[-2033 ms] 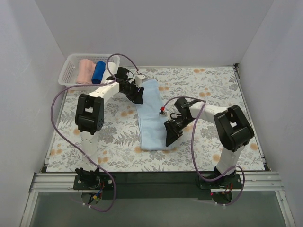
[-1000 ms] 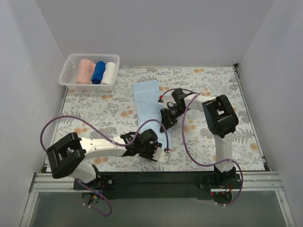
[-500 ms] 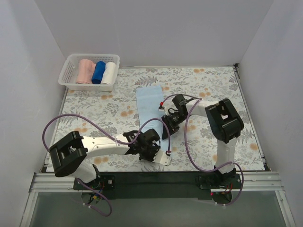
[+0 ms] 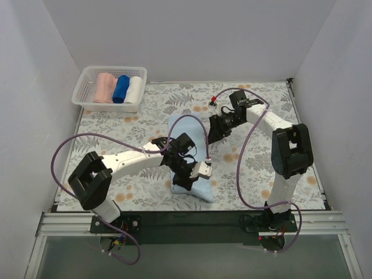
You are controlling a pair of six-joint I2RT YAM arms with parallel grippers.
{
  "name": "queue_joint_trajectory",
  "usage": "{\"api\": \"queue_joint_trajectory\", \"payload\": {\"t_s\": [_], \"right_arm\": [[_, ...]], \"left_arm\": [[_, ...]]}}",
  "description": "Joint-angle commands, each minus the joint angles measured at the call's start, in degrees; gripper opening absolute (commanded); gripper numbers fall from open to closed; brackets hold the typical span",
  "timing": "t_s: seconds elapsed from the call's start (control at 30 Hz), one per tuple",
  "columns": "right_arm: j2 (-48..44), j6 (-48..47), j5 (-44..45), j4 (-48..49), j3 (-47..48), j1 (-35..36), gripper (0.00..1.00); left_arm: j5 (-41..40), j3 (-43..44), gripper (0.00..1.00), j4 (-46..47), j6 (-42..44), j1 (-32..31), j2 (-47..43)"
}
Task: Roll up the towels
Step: Roll the towel
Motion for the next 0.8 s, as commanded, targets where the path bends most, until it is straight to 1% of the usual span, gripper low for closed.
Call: {"api": "queue_joint_trajectory", "payload": {"t_s": [0.0, 0.03, 0.2, 0.27, 0.4, 0.47, 0.53, 0.77], "right_arm": [[-2.64, -3.02, -0.50, -5.47, 2.98, -2.71, 0.55], [-2.82, -3.37, -0.51, -5.74, 3.07, -3.15, 0.55], [-4.40, -4.70, -0.24, -7.23, 2.90, -4.47, 0.55], [-5.19, -5.31, -0.24, -7.76, 2.55, -4.65, 0.55], [-6.51, -5.49, -1.12, -8.02, 1.67, -4.65, 0.52], [-6.60, -5.05, -2.34, -8.03, 1.23, -4.65, 0.49], [-6.60, -4.26, -3.40, -7.94, 0.44, -4.56, 0.44], [-3.79, -2.06, -8.67, -7.06, -1.49, -3.16, 0.36]], "left_arm": [[7.90, 6.97, 0.00, -5.32, 2.26, 6.51, 3.42], [7.99, 9.94, 0.00, -6.37, 2.62, 7.58, 4.56], [8.87, 16.81, 0.00, -8.31, 5.86, 14.08, 11.51], [8.43, 18.92, 0.00, -8.49, 6.75, 15.49, 13.88], [7.72, 20.34, 0.00, -7.96, 8.07, 18.57, 16.87], [6.76, 20.51, 0.00, -6.30, 7.28, 19.80, 18.19], [6.49, 20.69, 0.00, -4.98, 7.10, 20.42, 19.24], [4.04, 18.76, 0.00, -0.58, 5.96, 21.39, 20.30]]}}
